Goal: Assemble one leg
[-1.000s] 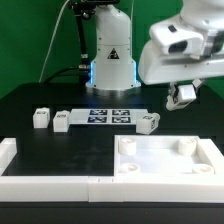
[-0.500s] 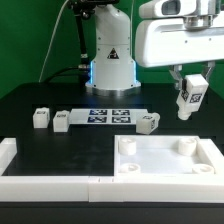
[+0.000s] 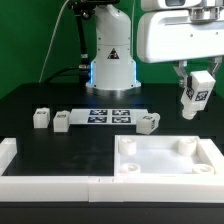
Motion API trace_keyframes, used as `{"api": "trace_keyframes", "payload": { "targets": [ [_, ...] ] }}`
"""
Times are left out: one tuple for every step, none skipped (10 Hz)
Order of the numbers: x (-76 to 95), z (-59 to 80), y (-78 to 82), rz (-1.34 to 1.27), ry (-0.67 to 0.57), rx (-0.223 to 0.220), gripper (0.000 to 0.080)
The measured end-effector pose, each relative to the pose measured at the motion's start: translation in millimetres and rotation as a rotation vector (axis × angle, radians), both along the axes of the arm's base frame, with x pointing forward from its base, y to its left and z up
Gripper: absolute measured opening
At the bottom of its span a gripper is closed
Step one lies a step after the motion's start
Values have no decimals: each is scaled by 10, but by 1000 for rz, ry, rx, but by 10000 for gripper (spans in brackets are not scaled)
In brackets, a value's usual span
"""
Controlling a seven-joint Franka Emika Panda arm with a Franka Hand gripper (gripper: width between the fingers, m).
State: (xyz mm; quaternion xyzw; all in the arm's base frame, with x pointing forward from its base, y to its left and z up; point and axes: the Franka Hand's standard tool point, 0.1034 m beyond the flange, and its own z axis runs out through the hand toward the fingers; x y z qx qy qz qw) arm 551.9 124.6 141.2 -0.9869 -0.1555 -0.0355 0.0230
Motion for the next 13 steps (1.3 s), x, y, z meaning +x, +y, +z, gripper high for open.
{"api": "trace_keyframes", "payload": {
  "targets": [
    [0, -1, 0, 0, 0, 0, 291],
    [0, -1, 0, 0, 0, 0, 291],
    [35, 15, -13, 2, -1, 1, 291],
    [192, 37, -30, -4, -14, 11, 291],
    [360, 12, -62, -17, -26, 19, 291],
    [512, -17, -105, -38, -73, 39, 291],
    [606, -68, -144, -41, -78, 44, 291],
    [783, -69, -144, -33, -167, 57, 291],
    [890, -82, -159, -13, -288, 68, 291],
    [834, -143, -184, -4, -298, 66, 291],
    [845, -132, -181, -2, -306, 66, 291],
    [853, -134, -188, -3, -331, 68, 291],
    [847, -140, -185, -2, -327, 68, 291]
  ]
}}
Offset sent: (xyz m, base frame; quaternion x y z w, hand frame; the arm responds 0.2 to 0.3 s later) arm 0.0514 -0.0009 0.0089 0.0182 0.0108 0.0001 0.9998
